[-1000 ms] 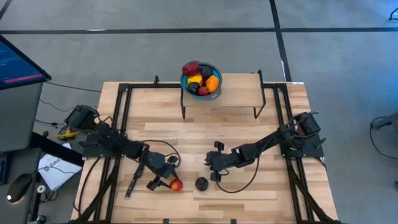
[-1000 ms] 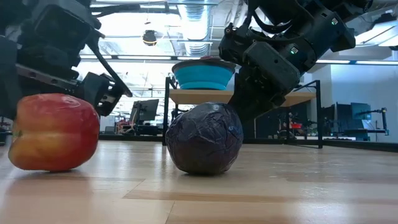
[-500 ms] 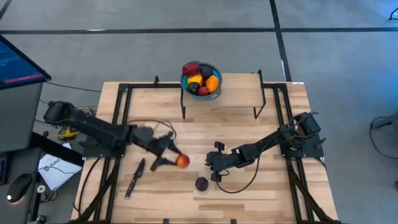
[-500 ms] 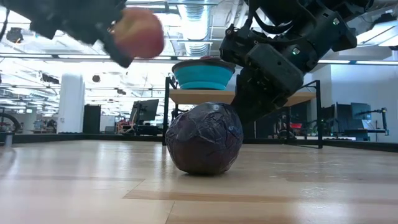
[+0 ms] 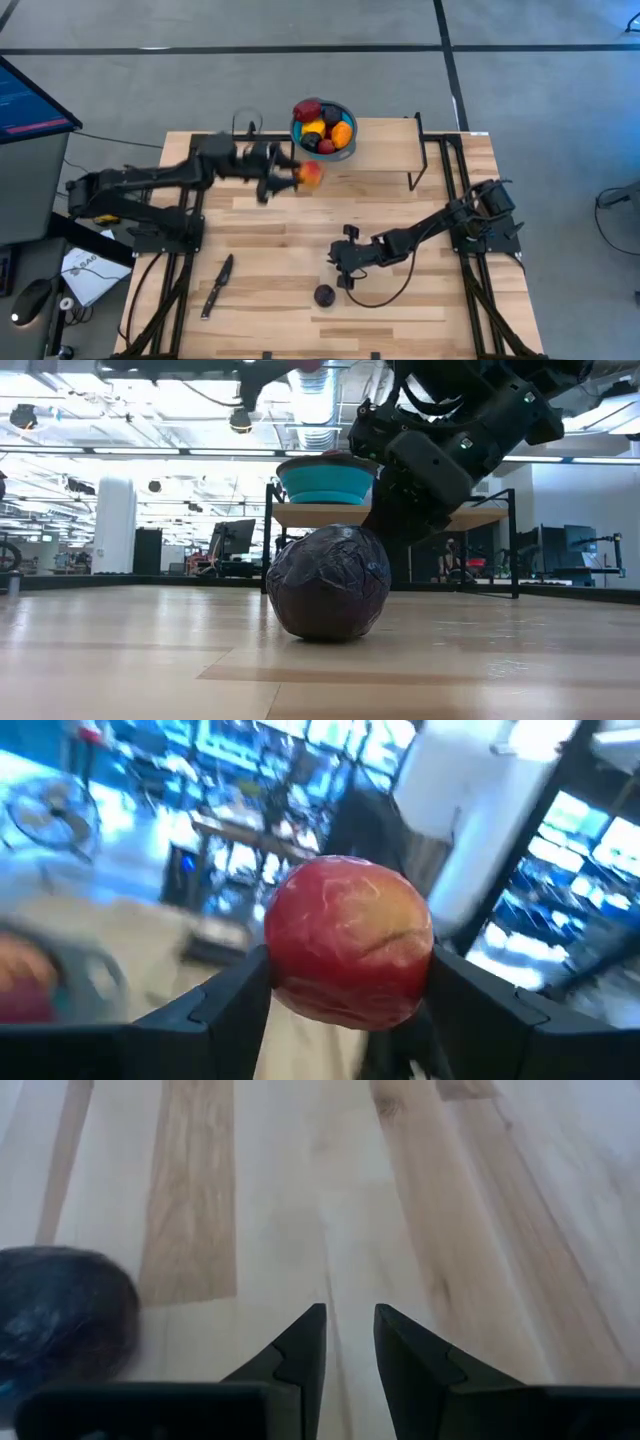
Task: Pick & Place Fruit
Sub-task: Put the red apple into the blue strainer bowl on the shelf
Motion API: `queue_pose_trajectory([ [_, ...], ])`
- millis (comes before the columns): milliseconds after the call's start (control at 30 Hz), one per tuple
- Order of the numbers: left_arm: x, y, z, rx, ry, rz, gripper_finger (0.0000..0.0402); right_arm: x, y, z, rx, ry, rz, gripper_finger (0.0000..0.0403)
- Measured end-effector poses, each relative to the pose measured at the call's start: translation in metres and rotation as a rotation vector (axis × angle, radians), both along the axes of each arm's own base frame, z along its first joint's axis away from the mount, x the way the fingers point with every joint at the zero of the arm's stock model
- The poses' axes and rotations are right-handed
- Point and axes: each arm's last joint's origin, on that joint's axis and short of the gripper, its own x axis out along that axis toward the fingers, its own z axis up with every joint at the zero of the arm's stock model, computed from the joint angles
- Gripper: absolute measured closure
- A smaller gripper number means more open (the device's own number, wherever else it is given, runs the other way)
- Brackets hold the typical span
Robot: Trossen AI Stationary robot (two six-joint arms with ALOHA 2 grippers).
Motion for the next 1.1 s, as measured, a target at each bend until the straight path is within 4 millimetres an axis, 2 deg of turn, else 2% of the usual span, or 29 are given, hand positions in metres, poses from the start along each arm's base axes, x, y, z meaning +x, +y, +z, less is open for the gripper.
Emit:
queue_pose_trajectory([
  [100, 0.015, 0.033, 0.021, 0.006, -0.026, 0.061, 0.0168, 0.001, -0.004, 0.0, 0.001, -0.004, -0.012, 0.0321],
  [167, 0.027, 0.057, 0.027, -0.032, -0.012, 0.117, 0.0166, 0.002, -0.006, 0.0, 0.002, -0.006, -0.016, 0.0321],
  [300, 0.048, 0.106, 0.025, -0.142, 0.039, 0.215, 0.0164, 0.003, -0.005, 0.001, 0.006, -0.018, -0.016, 0.0321],
  [433, 0.051, 0.14, 0.014, -0.25, 0.076, 0.272, 0.0163, 0.004, -0.005, 0.002, 0.009, -0.028, -0.016, 0.0321],
  [567, 0.046, 0.151, 0.008, -0.303, 0.108, 0.287, 0.0163, 0.003, -0.002, 0.002, 0.01, -0.031, -0.009, 0.0321],
  [700, 0.044, 0.151, 0.001, -0.336, 0.17, 0.295, 0.0163, 0.003, -0.001, 0.003, 0.014, -0.04, -0.007, 0.0321],
  [1100, 0.045, 0.15, -0.004, -0.311, 0.203, 0.347, 0.016, 0.004, -0.001, 0.004, 0.018, -0.055, -0.007, 0.0321],
])
